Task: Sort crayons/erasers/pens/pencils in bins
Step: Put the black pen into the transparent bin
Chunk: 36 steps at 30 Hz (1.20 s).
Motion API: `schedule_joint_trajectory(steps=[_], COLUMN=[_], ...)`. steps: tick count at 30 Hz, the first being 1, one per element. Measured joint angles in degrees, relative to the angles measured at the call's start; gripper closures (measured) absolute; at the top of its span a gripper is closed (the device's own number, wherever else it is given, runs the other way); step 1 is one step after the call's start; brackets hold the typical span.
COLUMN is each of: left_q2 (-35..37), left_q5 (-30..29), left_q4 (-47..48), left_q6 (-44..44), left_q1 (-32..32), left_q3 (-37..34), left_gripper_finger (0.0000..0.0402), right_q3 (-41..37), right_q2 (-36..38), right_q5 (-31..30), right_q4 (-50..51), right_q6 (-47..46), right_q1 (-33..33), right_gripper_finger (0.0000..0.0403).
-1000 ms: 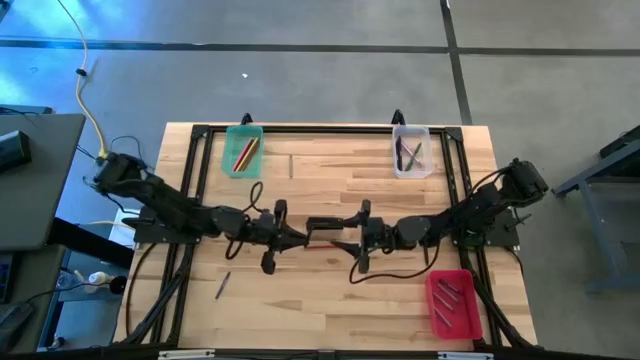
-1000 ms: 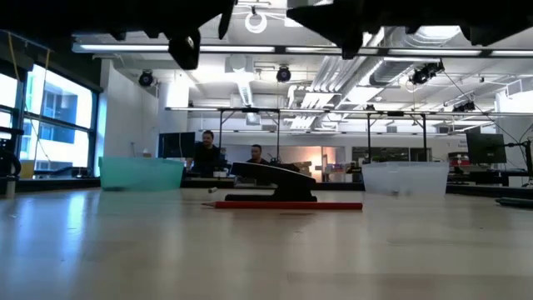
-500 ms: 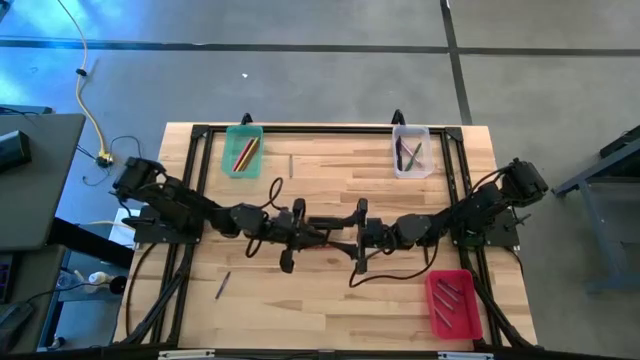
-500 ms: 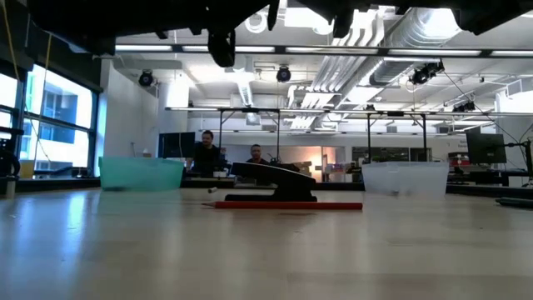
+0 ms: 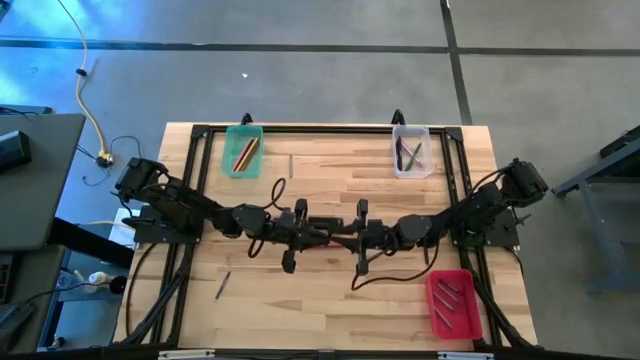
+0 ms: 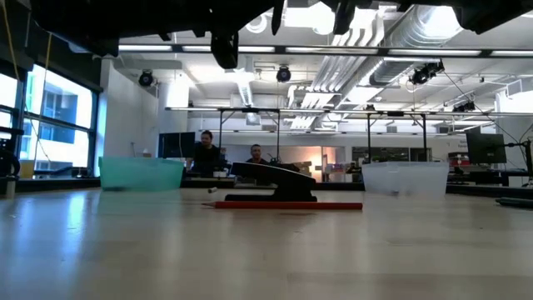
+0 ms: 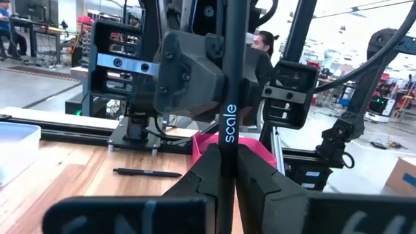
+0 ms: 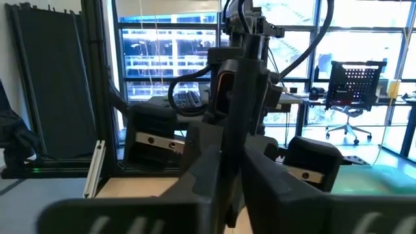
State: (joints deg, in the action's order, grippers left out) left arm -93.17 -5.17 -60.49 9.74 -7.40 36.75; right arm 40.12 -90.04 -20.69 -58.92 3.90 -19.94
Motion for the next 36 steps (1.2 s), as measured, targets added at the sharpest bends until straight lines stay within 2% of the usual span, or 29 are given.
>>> schedule_joint_trajectory(steps=[4, 8, 12, 15, 19, 23, 28, 36], left_q2=[0.0, 0.3, 3.2, 6.5, 10.8, 13.9, 16.5, 17.3], left_q5=[-0.3, -1.1, -3.1, -4.5, -5.6, -7.5, -8.8, -9.2], left_q4=[0.0, 2.1, 9.5, 14.3, 14.3, 14.5, 13.9, 13.6], left_q6=[0.0, -0.2, -1.8, -3.4, -4.8, -5.4, -5.4, -6.1], left_q1=[0.0, 0.0, 0.0, 0.0, -0.1, 0.0, 0.0, 0.0], left_q3=[0.0, 0.0, 0.1, -1.5, -5.3, -9.3, -12.6, -14.3], left_gripper_finger=[0.0378, 0.0346, 0.0307, 0.0283, 0.027, 0.0279, 0.03, 0.033], right_q3=[0.0, 0.0, 0.0, 0.0, 0.0, 0.0, 0.0, 0.0], right_q2=[0.0, 0.3, 3.4, 7.6, 14.8, 22.3, 27.7, 26.4], right_q5=[0.1, -1.0, -4.7, -11.3, -24.2, -30.6, -28.8, -15.8], right_q4=[-0.1, 0.5, 2.8, 8.1, 20.9, 37.5, 54.1, 66.2], right_q6=[0.7, 2.6, 5.0, 7.2, 8.0, 1.7, -8.6, -13.2], right_q1=[0.0, 0.0, 0.1, 0.9, 3.4, 10.2, 23.7, 45.4], right_gripper_finger=[0.0394, 0.038, 0.0376, 0.0382, 0.0387, 0.0387, 0.0388, 0.0388])
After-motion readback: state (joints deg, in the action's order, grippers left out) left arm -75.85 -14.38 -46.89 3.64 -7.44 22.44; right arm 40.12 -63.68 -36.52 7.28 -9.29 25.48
